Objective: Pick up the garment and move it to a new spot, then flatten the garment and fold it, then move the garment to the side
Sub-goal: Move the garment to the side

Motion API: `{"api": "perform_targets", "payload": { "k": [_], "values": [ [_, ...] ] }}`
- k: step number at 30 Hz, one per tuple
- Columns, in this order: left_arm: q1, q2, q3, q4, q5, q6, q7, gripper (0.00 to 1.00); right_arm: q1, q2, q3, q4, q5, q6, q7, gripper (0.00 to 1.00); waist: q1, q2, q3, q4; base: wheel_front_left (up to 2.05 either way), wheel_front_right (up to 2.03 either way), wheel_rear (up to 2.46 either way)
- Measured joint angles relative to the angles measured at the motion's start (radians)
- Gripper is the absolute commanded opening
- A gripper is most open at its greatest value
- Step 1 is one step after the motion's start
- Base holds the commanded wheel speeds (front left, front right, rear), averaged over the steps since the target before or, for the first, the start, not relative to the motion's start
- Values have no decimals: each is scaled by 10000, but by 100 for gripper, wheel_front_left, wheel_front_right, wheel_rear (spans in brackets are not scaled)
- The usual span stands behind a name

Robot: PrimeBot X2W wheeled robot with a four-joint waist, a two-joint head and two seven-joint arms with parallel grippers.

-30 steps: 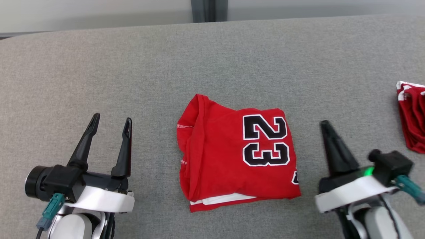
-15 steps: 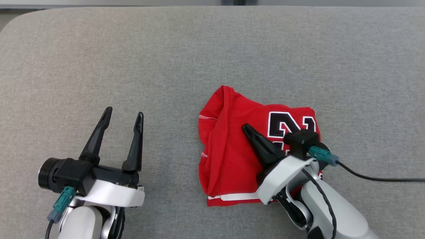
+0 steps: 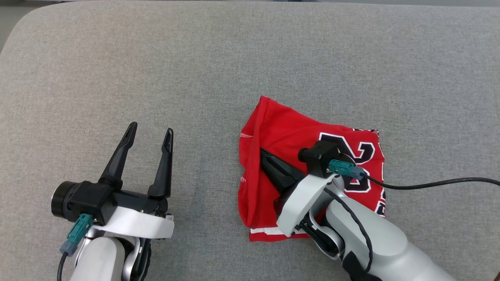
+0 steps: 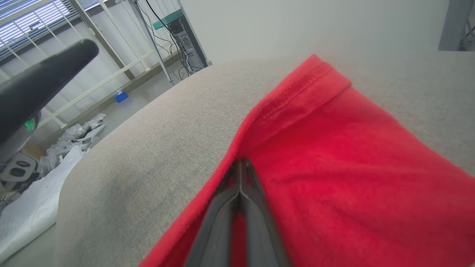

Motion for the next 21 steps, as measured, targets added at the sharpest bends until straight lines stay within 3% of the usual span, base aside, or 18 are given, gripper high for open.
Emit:
{"api": "perform_targets", "payload": {
  "k": [13,17,21],
  "values": [
    [-46,10,-59,171,-88,-17,-75,100,-468,17,1841,-171,920,0,92,0,0,0,-18,-30,0,0,0],
    [-67,19,-44,215,-117,-17,-77,100,-523,17,1728,-263,1062,0,-146,0,0,0,-40,-76,0,0,0],
    [-22,92,6,213,-150,-2,-88,100,-366,44,669,-560,809,0,-357,0,1,0,-137,-216,0,0,0]
  ]
}}
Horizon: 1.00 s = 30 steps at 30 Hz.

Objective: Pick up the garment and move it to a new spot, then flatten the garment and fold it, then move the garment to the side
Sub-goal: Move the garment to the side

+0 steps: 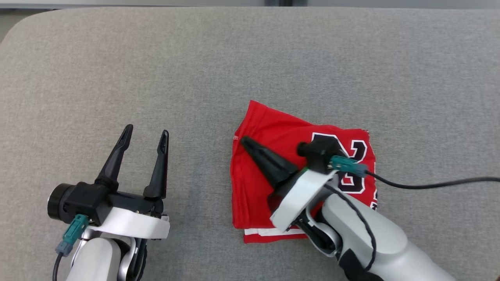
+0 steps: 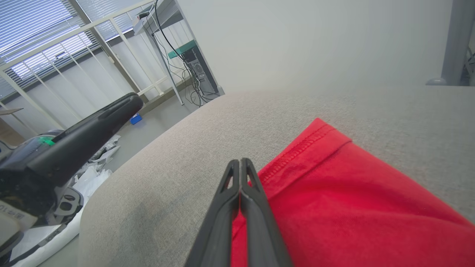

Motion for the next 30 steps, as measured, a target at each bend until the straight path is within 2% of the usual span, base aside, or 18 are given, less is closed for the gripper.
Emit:
{"api": "perform_targets", "payload": {
  "k": [4,11,12,13,14,15,21,30],
  "values": [
    [59,94,56,-71,-10,15,-2,100,738,-75,-1685,-527,-815,0,-40,0,-1,0,-136,-232,0,0,0],
    [213,232,67,-261,-6,90,17,100,2594,-341,-4945,-2449,-2426,0,-50,0,0,0,-390,-662,0,0,0],
    [214,263,61,-293,-2,102,35,100,2824,-345,-5382,-2711,-2625,0,-48,9,0,0,-422,-720,0,0,0],
    [219,295,71,-322,4,130,77,100,3027,-341,-5818,-2984,-2819,0,-46,27,0,0,-458,-778,0,0,0],
    [233,332,67,-360,6,138,92,100,3231,-345,-6211,-3223,-3041,0,12,57,0,0,-496,-836,0,0,0],
    [258,349,79,-389,2,146,104,100,3448,-336,-6575,-3448,-3248,0,121,100,0,0,-532,-889,0,0,0],
    [480,395,163,-596,-38,332,244,100,4617,-267,-8307,-4765,-4299,0,911,100,0,0,-803,-1091,0,0,0],
    [880,550,293,-721,-173,499,433,100,6193,-150,-9354,-5812,-4964,0,1868,100,0,0,-1161,-1102,0,0,0]
  ]
}}
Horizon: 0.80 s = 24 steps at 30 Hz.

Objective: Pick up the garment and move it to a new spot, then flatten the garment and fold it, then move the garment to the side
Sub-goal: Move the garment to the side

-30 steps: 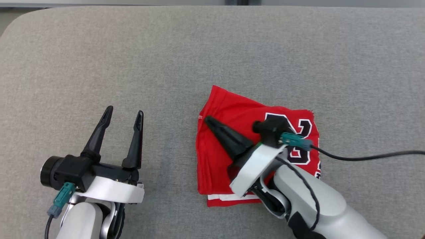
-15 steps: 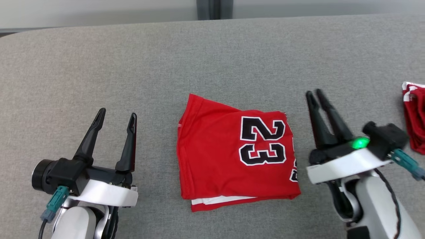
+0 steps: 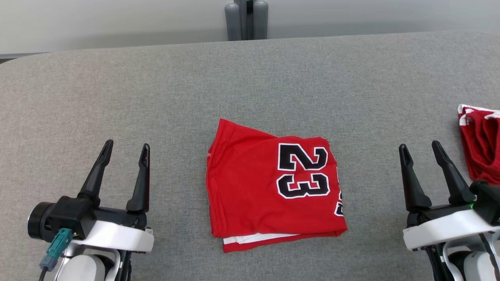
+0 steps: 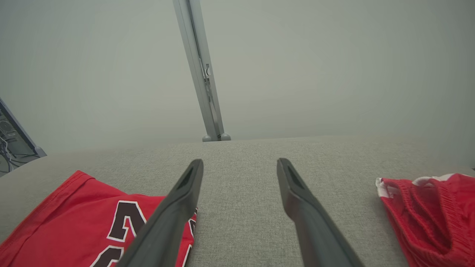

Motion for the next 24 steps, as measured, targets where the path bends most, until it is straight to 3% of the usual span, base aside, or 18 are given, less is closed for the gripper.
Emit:
{"api": "perform_targets", "payload": {
  "k": [17,24],
  "values": [
    [102,128,-59,-280,-88,163,199,100,81,86,10,-255,-88,0,351,100,0,0,47,131,0,0,0],
    [80,54,-178,-311,-199,174,280,100,-211,65,897,892,-67,0,1346,100,0,0,281,326,0,0,0]
  ]
}}
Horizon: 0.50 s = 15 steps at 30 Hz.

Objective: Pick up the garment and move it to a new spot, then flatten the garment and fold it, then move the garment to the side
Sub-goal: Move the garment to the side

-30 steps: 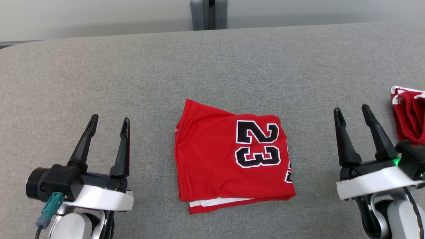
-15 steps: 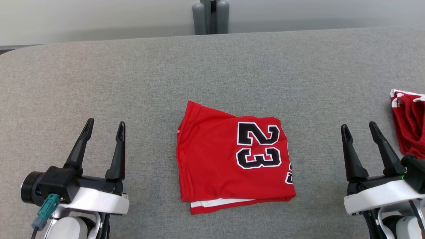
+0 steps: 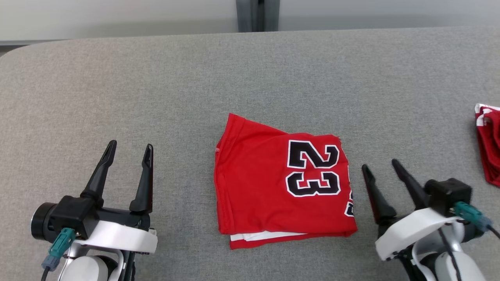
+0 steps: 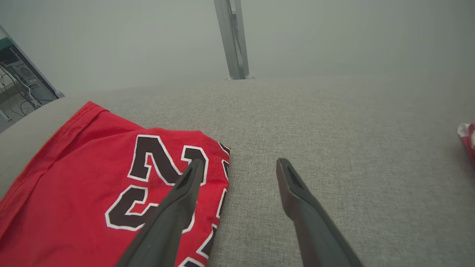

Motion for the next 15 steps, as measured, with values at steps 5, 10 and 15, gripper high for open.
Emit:
{"api": "perform_targets", "payload": {
  "k": [5,10,15],
  "values": [
    [-120,-63,-67,81,-69,-13,-75,100,-128,-23,759,1007,353,0,355,100,0,0,195,194,0,0,0],
    [-143,-67,-121,230,-77,-15,-96,100,-238,-15,1231,1691,635,0,596,100,-1,0,363,308,0,0,0],
    [-185,-40,-138,280,-79,-17,-140,100,-339,-27,1329,1870,984,0,805,42,-1,0,447,296,0,0,0]
  ]
}}
